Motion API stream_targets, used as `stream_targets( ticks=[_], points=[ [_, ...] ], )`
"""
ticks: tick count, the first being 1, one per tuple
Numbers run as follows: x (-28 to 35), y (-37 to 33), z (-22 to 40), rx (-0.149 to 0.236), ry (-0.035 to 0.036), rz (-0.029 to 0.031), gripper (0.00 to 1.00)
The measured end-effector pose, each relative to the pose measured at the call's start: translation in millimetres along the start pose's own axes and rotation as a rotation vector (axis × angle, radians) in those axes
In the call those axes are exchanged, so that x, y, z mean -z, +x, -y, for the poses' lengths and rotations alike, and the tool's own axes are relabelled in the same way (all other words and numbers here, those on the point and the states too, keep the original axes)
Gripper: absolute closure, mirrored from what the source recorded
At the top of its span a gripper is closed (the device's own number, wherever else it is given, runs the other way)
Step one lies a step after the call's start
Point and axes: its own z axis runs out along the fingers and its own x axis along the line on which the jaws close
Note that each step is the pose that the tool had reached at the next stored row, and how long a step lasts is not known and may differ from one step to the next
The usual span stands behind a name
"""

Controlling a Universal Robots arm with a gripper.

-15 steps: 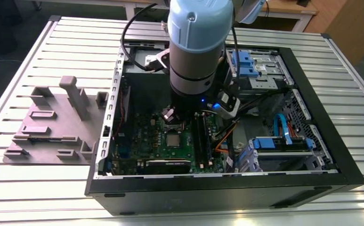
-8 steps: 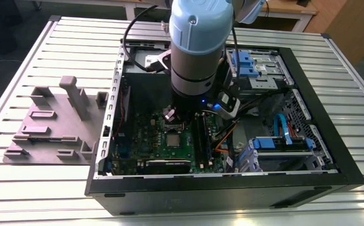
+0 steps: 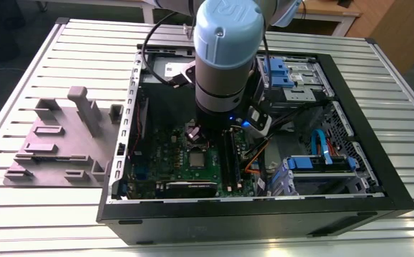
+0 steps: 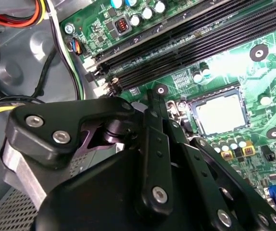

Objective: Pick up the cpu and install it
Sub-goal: 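Close the cpu cover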

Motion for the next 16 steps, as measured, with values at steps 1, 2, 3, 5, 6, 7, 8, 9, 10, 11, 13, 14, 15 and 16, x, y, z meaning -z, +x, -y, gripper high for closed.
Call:
stream_targets(
  ticks=[1, 2, 3, 5, 6, 7, 8, 9, 10, 11, 13, 14, 15, 16],
  points=[
    [-0.8, 0.1, 0.0, 0.000, 0.0003, -0.0004, 0.90],
    [-1.4, 0.1, 0.0, 0.000, 0.0003, -0.0005, 0.90],
    [-1.8, 0.0, -0.1, 0.000, 0.0001, -0.0002, 0.90],
    [-2.2, 0.0, -0.2, 0.000, -0.0004, 0.0006, 0.90],
    [-2.2, 0.0, -0.2, 0.000, -0.0004, 0.0006, 0.90],
    [-2.2, 0.1, -0.3, 0.000, -0.0003, 0.0007, 0.90],
    [-2.2, 0.4, -0.5, 0.000, -0.0002, 0.0009, 0.90],
    [-2.1, 0.7, -0.6, 0.000, -0.0001, 0.0013, 0.90],
    [-2.0, 1.1, -0.9, 0.000, 0.0002, 0.0019, 0.90],
    [-1.9, 1.7, -1.3, 0.001, 0.0007, 0.0026, 0.90],
    [-1.8, 3.0, -2.1, 0.001, 0.0013, 0.0041, 0.90],
    [-1.7, 3.6, -2.4, 0.001, 0.0020, 0.0049, 0.90],
    [-1.5, 3.9, -2.6, 0.001, 0.0023, 0.0057, 0.90],
    [-1.3, 4.2, -2.8, 0.002, 0.0024, 0.0062, 0.90]
  ],
)
